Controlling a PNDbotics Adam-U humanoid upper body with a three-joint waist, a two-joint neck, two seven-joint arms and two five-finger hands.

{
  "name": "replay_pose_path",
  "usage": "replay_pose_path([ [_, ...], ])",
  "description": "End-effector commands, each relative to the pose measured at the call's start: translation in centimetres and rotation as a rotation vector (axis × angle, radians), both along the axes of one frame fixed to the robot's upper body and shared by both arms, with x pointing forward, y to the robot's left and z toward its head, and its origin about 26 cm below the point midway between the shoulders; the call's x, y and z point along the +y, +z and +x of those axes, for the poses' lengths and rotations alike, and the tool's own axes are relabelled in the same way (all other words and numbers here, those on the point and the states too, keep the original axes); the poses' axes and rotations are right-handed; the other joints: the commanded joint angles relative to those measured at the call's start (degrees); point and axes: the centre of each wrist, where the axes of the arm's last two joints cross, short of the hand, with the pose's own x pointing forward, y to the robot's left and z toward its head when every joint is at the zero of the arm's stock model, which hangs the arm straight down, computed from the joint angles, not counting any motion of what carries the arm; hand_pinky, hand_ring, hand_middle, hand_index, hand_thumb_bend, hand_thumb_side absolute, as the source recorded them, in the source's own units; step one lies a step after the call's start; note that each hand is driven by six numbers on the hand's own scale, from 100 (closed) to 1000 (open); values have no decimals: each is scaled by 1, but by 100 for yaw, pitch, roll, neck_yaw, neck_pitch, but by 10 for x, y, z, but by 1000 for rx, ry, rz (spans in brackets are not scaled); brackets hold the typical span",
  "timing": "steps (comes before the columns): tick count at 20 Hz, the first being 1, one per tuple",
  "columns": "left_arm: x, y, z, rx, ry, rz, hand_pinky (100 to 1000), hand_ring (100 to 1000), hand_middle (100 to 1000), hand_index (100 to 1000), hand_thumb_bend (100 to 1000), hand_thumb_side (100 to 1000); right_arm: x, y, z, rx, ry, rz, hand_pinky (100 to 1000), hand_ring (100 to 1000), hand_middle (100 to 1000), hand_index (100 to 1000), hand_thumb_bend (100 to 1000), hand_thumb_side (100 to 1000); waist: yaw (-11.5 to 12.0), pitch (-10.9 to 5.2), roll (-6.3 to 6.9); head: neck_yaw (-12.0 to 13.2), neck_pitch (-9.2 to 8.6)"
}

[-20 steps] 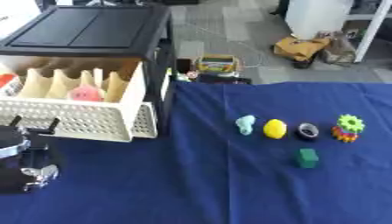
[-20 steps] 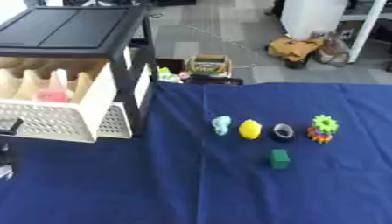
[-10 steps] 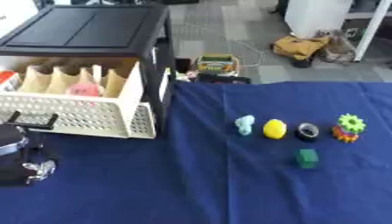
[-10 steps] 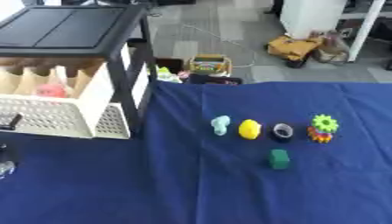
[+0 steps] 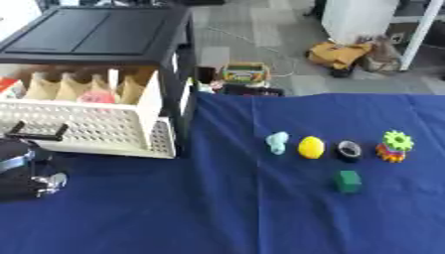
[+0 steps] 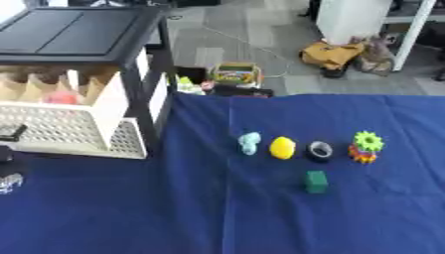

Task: Pick up objects from table and place into drawer.

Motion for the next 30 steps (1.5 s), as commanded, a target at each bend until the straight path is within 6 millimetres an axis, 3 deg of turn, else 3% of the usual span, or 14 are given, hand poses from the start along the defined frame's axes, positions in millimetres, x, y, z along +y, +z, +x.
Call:
replay_pose_path([
  [1,0,14,0,-55,3,-24,439,510,521,769,100,1000,0,8,-4,-20,0,-5,590,588,586,712,100,972,-4,-122,7,19,-76],
  [15,-15,20,24,-118,1,-137,433,453,490,751,100,1000,1,7,-3,-6,12,-2,592,589,583,712,100,971,-14,-123,13,-73,-56],
  [30,-24,19,52,-168,31,-235,406,332,430,722,100,1000,2,7,-3,-1,25,6,593,589,581,712,100,970,-41,-82,6,-77,-63],
])
